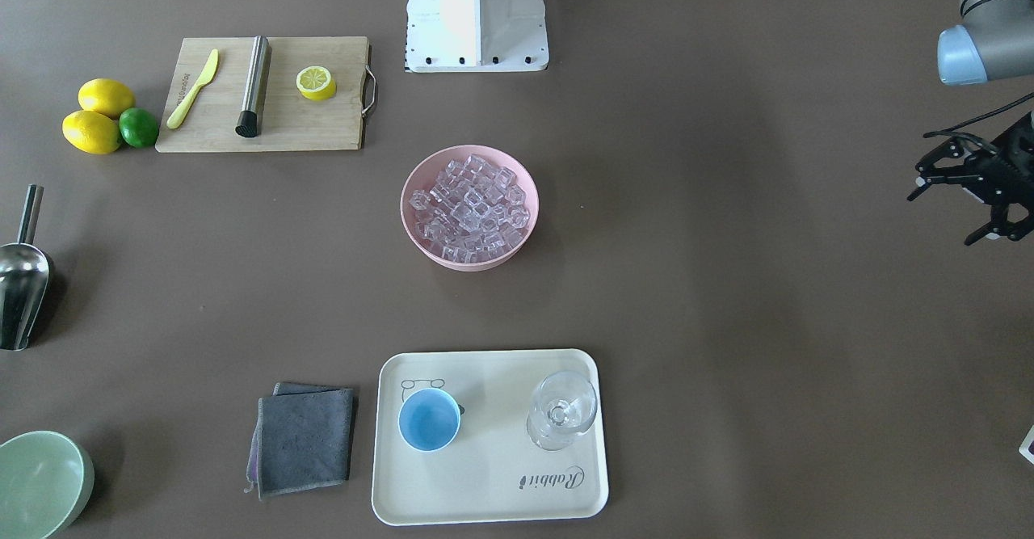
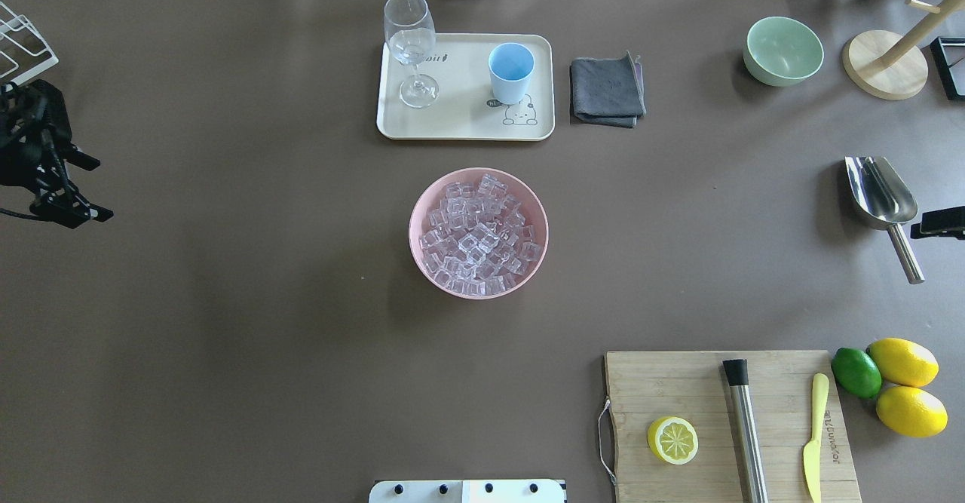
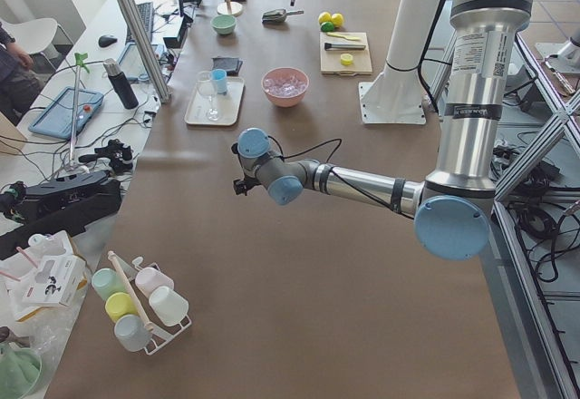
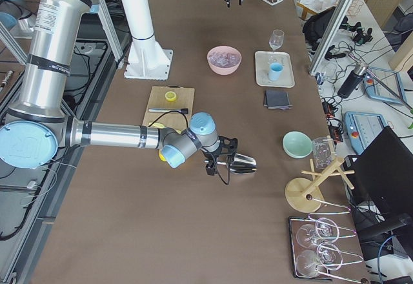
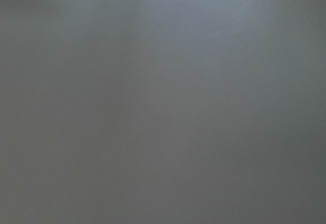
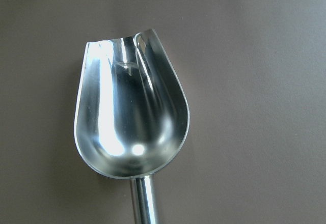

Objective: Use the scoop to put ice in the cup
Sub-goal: 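Reach left gripper to the pink bowl rim while right gripper grasps the scoop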

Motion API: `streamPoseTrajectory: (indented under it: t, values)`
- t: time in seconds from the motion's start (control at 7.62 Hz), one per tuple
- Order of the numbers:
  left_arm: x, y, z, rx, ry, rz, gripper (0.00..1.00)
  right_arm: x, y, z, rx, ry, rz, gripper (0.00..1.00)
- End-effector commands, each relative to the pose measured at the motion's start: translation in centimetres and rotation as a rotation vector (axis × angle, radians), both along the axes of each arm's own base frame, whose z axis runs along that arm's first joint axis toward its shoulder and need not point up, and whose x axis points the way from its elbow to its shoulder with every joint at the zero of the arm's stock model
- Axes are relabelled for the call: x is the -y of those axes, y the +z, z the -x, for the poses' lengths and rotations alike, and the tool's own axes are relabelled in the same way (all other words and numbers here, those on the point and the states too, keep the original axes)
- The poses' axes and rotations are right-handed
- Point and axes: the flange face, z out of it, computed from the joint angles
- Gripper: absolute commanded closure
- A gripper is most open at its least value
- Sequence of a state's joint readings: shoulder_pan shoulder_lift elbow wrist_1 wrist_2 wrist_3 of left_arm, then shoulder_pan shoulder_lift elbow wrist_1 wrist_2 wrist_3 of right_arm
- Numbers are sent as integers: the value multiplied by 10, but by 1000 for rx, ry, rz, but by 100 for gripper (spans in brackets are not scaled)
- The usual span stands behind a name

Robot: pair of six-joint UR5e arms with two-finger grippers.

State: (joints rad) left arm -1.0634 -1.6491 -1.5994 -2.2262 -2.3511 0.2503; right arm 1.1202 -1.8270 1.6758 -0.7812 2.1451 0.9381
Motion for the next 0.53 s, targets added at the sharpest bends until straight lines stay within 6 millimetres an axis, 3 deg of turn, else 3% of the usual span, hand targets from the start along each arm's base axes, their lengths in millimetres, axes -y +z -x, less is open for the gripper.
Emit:
streamPoseTrajectory:
  t: [0.0, 0.26, 0.39]
  values:
    - [-3, -60, -98, -128, 151, -195, 1, -4, 21, 22, -24, -13, -31, 14]
    - [-26, -107, -165, -203, 233, -304, 1, 1, 13, 27, -16, -9, -30, 17]
    - [-41, -110, -187, -210, 234, -350, 1, -2, 14, 35, -15, -12, -16, 17]
